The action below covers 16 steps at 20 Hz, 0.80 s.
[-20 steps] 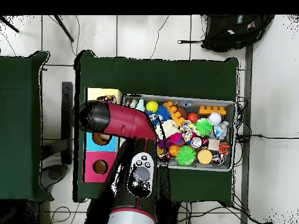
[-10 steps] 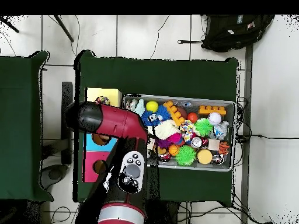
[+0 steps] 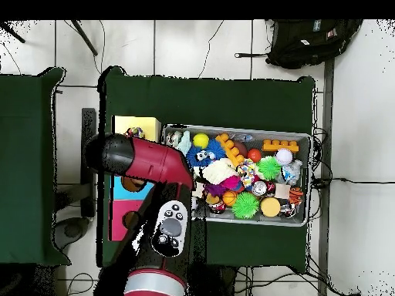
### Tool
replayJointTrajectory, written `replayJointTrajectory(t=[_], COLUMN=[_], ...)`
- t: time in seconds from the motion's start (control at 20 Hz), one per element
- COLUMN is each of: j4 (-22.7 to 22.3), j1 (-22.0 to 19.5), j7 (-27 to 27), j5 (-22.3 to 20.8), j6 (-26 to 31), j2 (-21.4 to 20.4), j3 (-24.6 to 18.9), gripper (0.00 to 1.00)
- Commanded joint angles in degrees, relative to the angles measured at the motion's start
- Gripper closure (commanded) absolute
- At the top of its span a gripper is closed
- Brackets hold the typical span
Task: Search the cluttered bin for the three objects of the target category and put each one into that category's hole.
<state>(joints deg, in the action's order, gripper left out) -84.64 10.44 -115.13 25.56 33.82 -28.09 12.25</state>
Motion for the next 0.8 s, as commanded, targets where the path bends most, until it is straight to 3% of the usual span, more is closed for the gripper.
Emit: replayJointTrajectory(t=[0.05, 0.8], j4=[0.5, 12.0], j1=[1.9, 4.0], j7=[-17.8, -20.2], j5=[3.7, 7.0], j6=[-6.2, -1.9], j2=[9.7, 16.8], j3=[-3.7, 1.5], gripper=[1.00, 1.00])
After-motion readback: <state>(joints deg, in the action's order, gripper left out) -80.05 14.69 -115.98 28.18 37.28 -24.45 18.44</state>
